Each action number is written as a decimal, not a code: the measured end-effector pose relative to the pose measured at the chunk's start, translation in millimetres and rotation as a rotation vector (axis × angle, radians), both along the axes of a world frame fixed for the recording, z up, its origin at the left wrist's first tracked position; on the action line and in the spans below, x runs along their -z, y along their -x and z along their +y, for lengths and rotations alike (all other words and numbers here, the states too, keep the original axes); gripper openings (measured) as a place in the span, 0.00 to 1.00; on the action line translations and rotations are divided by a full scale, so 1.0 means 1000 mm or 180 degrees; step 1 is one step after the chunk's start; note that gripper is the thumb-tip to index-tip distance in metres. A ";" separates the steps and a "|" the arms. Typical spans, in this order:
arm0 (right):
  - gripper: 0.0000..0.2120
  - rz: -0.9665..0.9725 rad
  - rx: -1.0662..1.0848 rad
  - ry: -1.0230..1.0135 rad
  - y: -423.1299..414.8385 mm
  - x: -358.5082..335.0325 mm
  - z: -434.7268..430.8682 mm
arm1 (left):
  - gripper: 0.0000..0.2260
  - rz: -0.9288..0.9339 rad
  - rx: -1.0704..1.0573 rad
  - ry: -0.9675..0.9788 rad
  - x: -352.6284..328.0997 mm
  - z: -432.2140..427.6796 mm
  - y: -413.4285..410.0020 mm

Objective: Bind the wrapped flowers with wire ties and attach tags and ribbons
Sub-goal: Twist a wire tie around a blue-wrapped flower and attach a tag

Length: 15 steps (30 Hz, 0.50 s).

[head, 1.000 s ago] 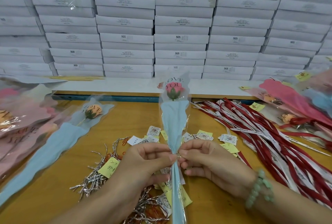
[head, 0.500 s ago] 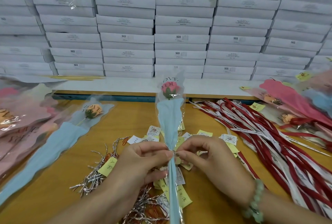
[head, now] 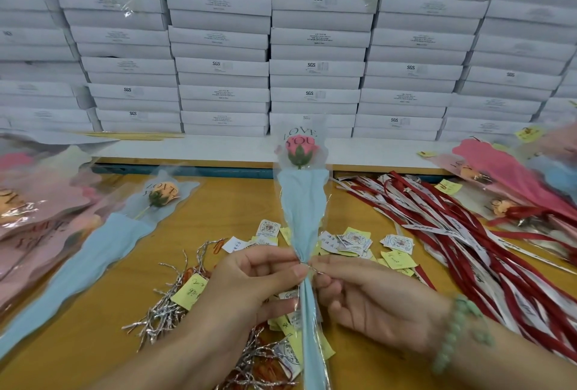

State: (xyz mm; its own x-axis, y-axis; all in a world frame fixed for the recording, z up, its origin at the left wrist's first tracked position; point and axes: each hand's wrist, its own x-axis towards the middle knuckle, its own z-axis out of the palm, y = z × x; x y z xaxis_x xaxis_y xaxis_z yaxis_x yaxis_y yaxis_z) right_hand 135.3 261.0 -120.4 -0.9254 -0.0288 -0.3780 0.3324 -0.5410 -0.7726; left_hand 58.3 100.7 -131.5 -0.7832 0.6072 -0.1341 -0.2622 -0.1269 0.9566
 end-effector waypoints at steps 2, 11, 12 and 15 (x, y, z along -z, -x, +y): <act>0.03 0.0207 0.0073 -0.0504 -0.001 0.002 0.000 | 0.13 -0.0036 -0.0024 -0.0013 0.001 0.000 0.001; 0.11 0.1224 0.0227 -0.2495 -0.003 -0.004 0.002 | 0.11 -0.0252 -0.0120 -0.0115 0.003 -0.001 0.007; 0.11 0.1292 0.0215 -0.2616 -0.003 -0.004 0.003 | 0.10 -0.0259 -0.0110 -0.0116 0.003 -0.001 0.007; 0.09 0.1425 0.0313 -0.2844 -0.004 -0.001 0.003 | 0.10 -0.0250 -0.0056 -0.0074 0.003 -0.001 0.008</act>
State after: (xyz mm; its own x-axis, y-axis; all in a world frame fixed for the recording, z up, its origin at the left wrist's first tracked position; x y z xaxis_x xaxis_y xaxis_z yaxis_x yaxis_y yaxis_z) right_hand 139.0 263.6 -119.0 -0.9707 0.1796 0.1596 -0.1030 0.2889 -0.9518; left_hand 50.7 99.4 -134.8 -0.7813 0.5972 -0.1815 -0.3338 -0.1541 0.9300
